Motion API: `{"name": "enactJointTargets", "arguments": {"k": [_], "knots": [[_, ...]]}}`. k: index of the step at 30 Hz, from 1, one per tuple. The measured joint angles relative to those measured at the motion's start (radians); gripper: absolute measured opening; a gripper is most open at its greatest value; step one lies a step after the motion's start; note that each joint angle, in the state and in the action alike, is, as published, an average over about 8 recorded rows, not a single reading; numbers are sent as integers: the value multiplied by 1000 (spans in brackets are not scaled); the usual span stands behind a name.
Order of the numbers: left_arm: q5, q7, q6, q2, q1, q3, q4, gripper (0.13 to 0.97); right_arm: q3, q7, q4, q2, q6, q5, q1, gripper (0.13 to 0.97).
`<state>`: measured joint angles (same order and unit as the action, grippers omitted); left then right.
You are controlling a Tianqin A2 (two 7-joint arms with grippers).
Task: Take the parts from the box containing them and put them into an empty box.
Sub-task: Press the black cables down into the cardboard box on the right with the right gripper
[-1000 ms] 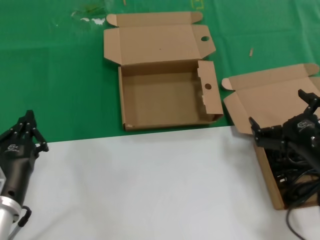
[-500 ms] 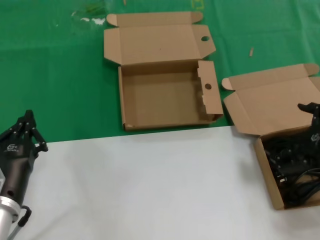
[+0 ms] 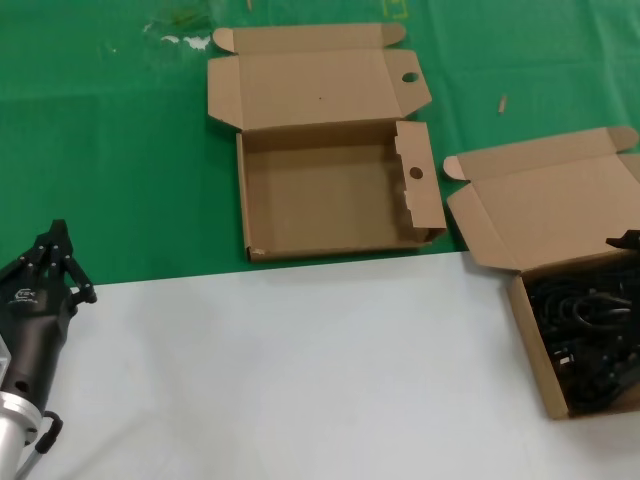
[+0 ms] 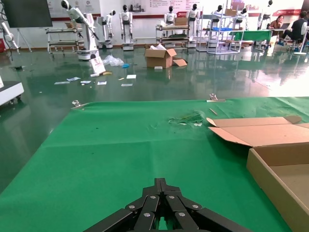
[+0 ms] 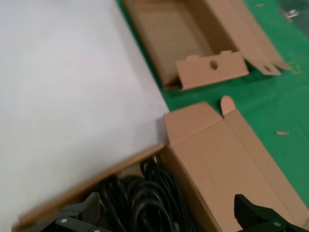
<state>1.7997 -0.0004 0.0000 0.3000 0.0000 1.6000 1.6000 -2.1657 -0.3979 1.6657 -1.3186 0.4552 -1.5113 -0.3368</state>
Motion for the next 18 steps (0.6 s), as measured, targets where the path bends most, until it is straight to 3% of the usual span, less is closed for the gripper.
{"name": "enactJointTargets", "arguments": {"k": [8, 18], "knots": [[0, 0, 0, 0, 0, 0, 0, 140, 83, 60, -24, 53, 177, 158, -36, 966], [0, 0, 0, 0, 0, 0, 0, 140, 138, 167, -42, 143, 361, 278, -96, 962]]}}
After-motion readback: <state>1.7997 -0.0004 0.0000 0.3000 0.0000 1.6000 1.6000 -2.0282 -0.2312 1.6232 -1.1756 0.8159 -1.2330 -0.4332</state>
